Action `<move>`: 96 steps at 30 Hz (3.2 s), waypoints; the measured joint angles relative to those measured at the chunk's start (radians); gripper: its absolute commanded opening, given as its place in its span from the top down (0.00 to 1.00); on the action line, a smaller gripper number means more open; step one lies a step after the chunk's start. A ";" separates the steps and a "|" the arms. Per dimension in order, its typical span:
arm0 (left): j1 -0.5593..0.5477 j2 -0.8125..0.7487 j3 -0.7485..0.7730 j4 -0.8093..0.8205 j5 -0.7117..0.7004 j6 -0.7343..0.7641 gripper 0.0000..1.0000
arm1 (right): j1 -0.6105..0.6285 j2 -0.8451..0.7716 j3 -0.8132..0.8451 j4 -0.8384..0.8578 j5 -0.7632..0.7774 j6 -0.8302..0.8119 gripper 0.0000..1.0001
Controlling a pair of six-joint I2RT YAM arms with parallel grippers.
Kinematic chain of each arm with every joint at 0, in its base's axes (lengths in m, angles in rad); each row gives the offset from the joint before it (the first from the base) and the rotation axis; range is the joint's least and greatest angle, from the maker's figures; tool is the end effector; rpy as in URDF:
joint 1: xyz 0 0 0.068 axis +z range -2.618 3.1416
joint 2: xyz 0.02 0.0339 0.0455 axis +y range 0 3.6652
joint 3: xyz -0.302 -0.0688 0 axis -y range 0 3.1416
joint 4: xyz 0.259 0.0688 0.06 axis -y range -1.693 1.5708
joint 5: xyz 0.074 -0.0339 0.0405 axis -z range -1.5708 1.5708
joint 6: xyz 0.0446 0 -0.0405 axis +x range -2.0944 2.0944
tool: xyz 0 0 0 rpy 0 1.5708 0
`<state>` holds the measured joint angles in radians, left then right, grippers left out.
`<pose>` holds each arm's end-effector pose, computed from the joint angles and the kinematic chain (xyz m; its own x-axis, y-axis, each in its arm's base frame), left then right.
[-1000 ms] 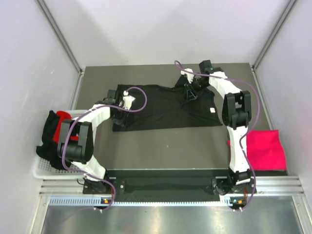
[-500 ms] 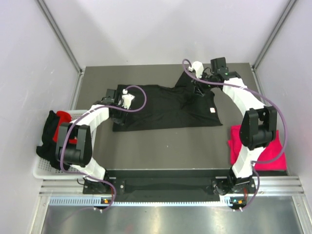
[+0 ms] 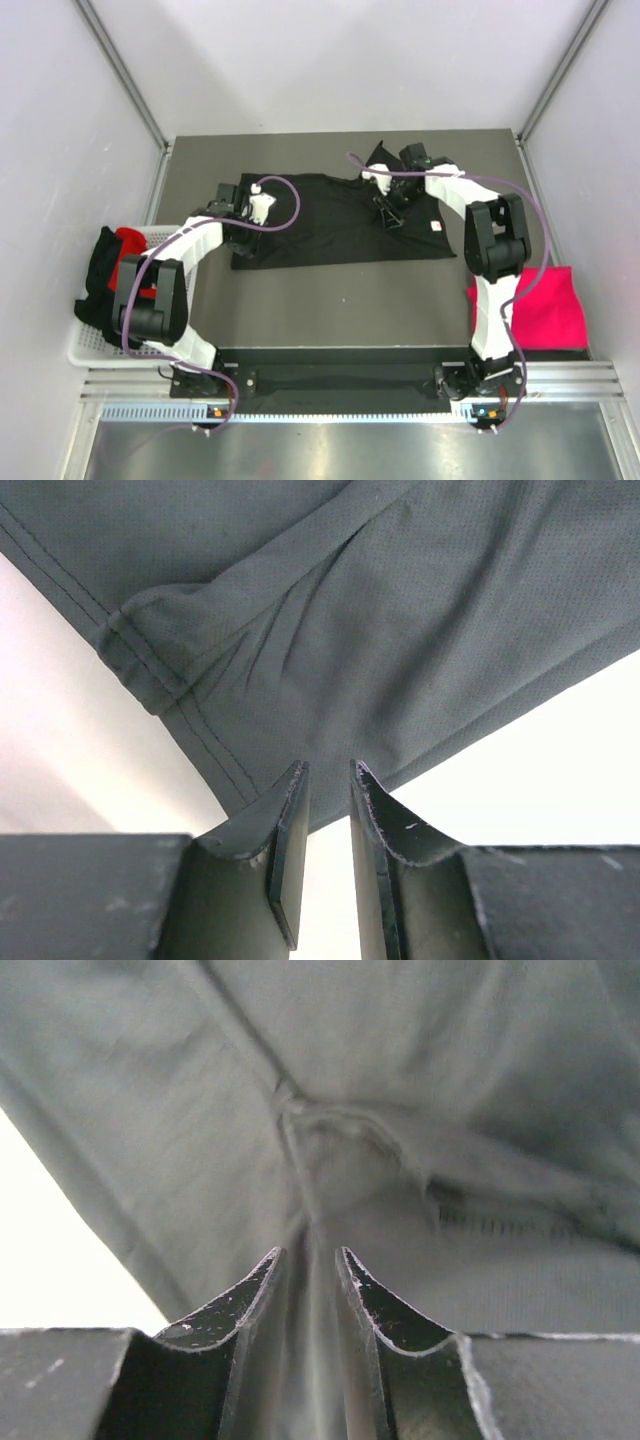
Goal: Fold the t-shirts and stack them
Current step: Fold the tshirt
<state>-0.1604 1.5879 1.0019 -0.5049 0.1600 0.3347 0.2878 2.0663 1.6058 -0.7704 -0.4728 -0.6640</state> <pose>0.3233 -0.0595 0.2175 -0.7514 0.4501 -0.4825 0.5051 0.8628 0.0182 0.4355 0.1501 0.2106 -0.4665 -0.7103 -0.5271 -0.8708 0.4734 0.1327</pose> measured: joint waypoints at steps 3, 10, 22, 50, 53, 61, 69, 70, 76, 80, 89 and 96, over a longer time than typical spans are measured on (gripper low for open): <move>0.000 -0.002 -0.006 0.000 -0.001 0.000 0.72 | 0.005 0.062 0.059 -0.007 0.000 0.006 0.74; 0.000 -0.002 -0.019 0.000 -0.006 0.000 0.72 | 0.005 0.159 0.214 -0.008 0.001 0.031 0.74; 0.000 -0.021 -0.049 0.006 -0.038 0.000 0.71 | 0.010 0.253 0.379 0.006 -0.002 0.087 0.73; 0.001 -0.178 -0.221 0.002 -0.104 0.180 0.58 | -0.212 -0.420 -0.577 0.187 0.208 -0.133 0.61; 0.001 -0.150 -0.219 0.016 -0.113 0.185 0.58 | -0.249 -0.418 -0.577 0.186 0.210 -0.156 0.61; 0.001 -0.088 -0.197 0.031 -0.129 0.195 0.58 | -0.286 -0.362 -0.563 0.175 0.209 -0.193 0.61; 0.001 -0.044 -0.161 0.034 -0.151 0.203 0.71 | -0.303 -0.326 -0.530 0.120 0.186 -0.216 0.85; 0.001 -0.040 -0.159 0.036 -0.156 0.206 0.73 | -0.303 -0.316 -0.517 0.100 0.178 -0.217 0.90; 0.001 -0.032 -0.158 0.041 -0.177 0.215 1.00 | -0.319 -0.285 -0.476 0.041 0.146 -0.238 1.00; 0.001 -0.039 -0.159 0.027 -0.182 0.220 1.00 | -0.327 -0.287 -0.476 0.018 0.137 -0.261 1.00; 0.001 -0.237 -0.195 -0.071 -0.195 0.244 1.00 | -0.348 -0.365 -0.504 -0.142 0.139 -0.313 0.99; 0.001 -0.332 -0.210 -0.135 -0.195 0.245 1.00 | -0.350 -0.443 -0.553 -0.223 0.130 -0.340 0.97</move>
<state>-0.1596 1.2560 0.7918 -0.6395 -0.0353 0.5793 -0.0620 1.6234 1.0527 -0.9932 -0.3431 -1.0039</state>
